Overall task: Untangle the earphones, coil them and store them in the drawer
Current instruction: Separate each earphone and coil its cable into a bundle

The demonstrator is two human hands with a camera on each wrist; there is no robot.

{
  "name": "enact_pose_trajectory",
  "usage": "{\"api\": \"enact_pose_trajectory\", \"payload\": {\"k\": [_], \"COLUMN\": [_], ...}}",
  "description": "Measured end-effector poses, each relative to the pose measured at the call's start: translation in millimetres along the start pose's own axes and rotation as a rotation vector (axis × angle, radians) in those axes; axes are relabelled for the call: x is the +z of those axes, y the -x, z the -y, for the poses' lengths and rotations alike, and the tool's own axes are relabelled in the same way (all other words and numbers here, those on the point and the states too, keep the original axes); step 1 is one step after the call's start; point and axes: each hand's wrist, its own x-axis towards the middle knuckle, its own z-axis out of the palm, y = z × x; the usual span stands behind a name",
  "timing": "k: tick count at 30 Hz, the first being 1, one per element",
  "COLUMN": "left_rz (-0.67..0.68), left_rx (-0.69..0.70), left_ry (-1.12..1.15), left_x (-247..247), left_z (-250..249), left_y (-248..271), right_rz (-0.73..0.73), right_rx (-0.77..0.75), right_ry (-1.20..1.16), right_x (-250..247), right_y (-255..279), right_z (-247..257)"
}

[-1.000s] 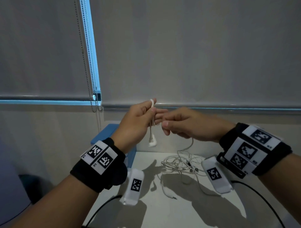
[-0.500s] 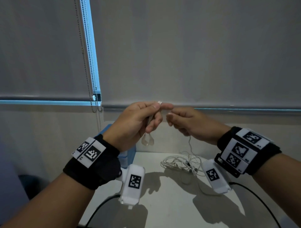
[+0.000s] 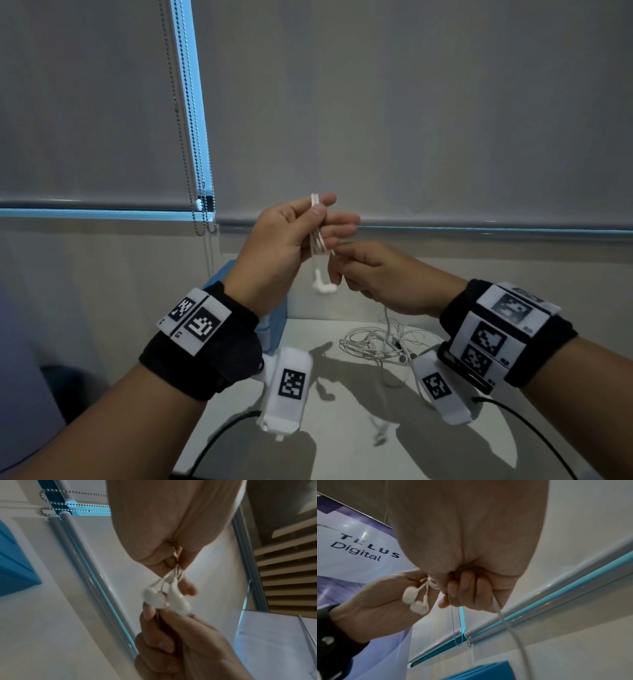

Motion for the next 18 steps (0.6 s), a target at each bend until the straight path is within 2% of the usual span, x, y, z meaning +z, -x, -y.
{"api": "enact_pose_trajectory", "payload": {"k": [2, 4, 8, 11, 14, 18], "left_rz": [-0.081, -0.087, 0.060, 0.165, 0.208, 0.228], "left_rx": [0.015, 0.036, 0.067, 0.014, -0.063, -0.095], "left_ry": [-0.017, -0.114, -0.454, -0.540, -0.471, -0.231], "left_x": [0, 0, -1, -2, -1, -7], "left_z": [4, 6, 9, 11, 12, 11], "left_y": [-1, 1, 9, 10, 10, 8], "right_rz": [0.014, 0.030, -0.031, -0.165, -0.220, -0.224], "right_rx": [-0.033, -0.033, -0.110, -0.124, -0.096, -0.026], "right_ry": [0.026, 0.083, 0.136, 0.199, 0.203, 0.133], "right_x": [0, -5, -26, -39, -48, -38], "right_y": [3, 7, 8, 2, 1, 7], "right_z": [5, 12, 19, 13, 1, -20]}}
